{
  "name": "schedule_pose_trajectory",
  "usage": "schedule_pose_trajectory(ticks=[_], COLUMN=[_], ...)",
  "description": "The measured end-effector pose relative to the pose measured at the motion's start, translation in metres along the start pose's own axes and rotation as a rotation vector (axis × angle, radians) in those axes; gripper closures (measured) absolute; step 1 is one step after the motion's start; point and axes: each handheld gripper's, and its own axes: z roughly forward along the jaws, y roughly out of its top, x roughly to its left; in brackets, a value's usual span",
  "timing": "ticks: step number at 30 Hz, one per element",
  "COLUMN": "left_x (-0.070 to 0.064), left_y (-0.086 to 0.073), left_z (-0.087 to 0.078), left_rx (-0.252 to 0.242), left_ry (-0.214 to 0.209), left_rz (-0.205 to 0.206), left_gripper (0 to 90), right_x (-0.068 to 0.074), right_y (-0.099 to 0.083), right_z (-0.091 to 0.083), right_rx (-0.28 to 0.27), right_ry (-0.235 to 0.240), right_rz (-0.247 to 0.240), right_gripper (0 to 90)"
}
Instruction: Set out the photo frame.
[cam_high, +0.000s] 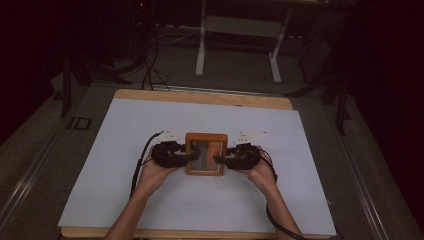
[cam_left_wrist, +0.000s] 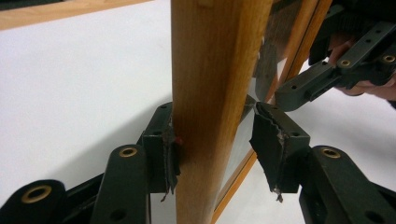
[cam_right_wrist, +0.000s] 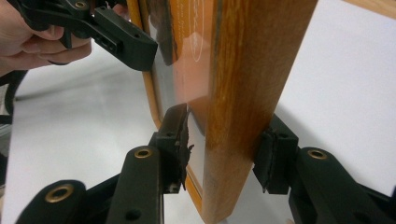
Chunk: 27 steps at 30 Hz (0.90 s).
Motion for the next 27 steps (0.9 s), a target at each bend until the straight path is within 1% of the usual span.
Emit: schedule_pose_trajectory(ticks=[2, 6, 13, 19, 23, 27], left_x=[-0.0002, -0.0016, -0.0038, -0.0010, -0.0005, 0.0027], left_y=[-0.0021, -0.0014, -0.0039, -0.0079, -0.0086, -0.0104], left_z=[-0.0017, -0.0032, -0.0055, -0.0061, -0.0059, -0.0051], left_rx=[-0.008, 0.004, 0.004, 0.000, 0.001, -0.012], left_ry=[-0.002, 0.005, 0.011, -0.001, -0.007, -0.019], left_rz=[-0.014, -0.026, -0.070, -0.101, -0.106, -0.114], left_gripper=[52.2, 52.1, 52.2, 52.1, 52.2, 52.2], right_x=[0.0011, 0.0013, 0.0002, 0.0004, 0.0006, 0.0006], right_y=[-0.0006, -0.0033, -0.0083, -0.0088, -0.0090, -0.0098], right_z=[0.0012, 0.0029, 0.0048, 0.0075, 0.0074, 0.0074], right_rx=[-0.001, -0.010, -0.032, -0.030, -0.029, -0.035], right_ry=[0.012, 0.031, 0.066, 0.070, 0.073, 0.074], right_rz=[0.007, 0.034, 0.077, 0.086, 0.091, 0.097], right_gripper=[59.2, 59.2, 59.1, 59.0, 59.1, 59.5])
